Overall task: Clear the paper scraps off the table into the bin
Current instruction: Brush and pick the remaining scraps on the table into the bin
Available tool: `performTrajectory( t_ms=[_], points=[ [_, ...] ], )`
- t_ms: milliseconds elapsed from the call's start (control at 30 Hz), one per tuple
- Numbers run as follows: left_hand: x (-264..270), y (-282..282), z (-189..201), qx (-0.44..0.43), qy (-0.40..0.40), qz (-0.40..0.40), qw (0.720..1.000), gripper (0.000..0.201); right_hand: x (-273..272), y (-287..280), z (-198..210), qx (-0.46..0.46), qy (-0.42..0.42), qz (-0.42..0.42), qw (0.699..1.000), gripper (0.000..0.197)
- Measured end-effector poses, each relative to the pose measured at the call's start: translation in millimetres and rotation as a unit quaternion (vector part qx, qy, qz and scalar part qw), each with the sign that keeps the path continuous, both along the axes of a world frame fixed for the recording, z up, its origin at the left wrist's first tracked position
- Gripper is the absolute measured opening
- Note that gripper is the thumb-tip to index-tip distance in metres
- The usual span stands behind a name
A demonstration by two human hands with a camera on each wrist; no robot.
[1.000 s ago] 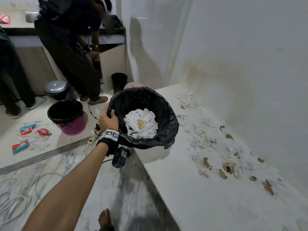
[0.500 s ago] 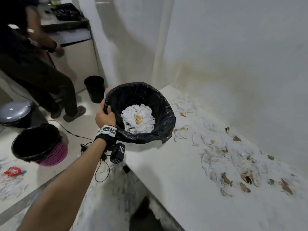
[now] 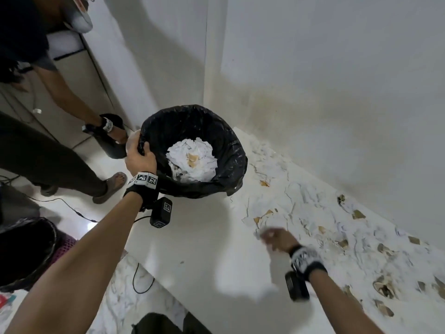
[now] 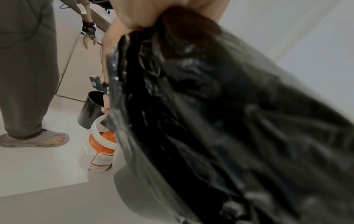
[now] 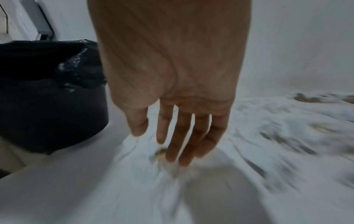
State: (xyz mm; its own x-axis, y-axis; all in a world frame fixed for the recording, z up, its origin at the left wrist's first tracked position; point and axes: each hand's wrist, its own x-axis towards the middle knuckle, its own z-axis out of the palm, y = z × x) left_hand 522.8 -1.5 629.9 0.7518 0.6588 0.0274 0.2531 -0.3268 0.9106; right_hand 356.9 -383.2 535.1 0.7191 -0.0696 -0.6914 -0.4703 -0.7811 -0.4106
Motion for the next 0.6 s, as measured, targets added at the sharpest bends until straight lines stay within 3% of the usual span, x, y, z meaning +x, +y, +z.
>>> performTrajectory(
  t_ms=[133, 200, 333, 400, 500, 600],
  points=[
    [40.1, 0.3, -13.4, -0.003, 0.021, -0.024, 0.999, 0.041, 118.1, 2.6, 7.5, -0.048, -0.188, -0.059, 0.979, 0.032],
    [56.5, 1.6, -23.4, -0.008, 0.028, -0.030, 0.999, 0.041, 162.8, 5.7, -2.9, -0.104, -0.237, -0.054, 0.964, 0.040],
    [85.6, 7.0, -35.5, 0.019, 0.051, -0.034, 0.998, 0.042, 227.3, 7.0, -29.1, -0.163, -0.144, -0.040, 0.975, 0.079],
    [92.9, 8.8, -39.5, 0.032, 0.055, -0.040, 0.997, 0.041, 239.0, 8.6, -43.8, -0.149, -0.094, -0.026, 0.984, 0.084],
    [103.5, 10.9, -46.3, 0.028, 0.043, -0.050, 0.997, 0.040, 232.1, 14.4, -69.5, -0.143, -0.076, -0.004, 0.987, 0.063],
    [111.9, 11.1, -51.6, 0.014, 0.032, -0.064, 0.997, 0.040, 206.6, 13.6, -83.6, -0.193, -0.189, -0.025, 0.962, 0.034]
  ],
)
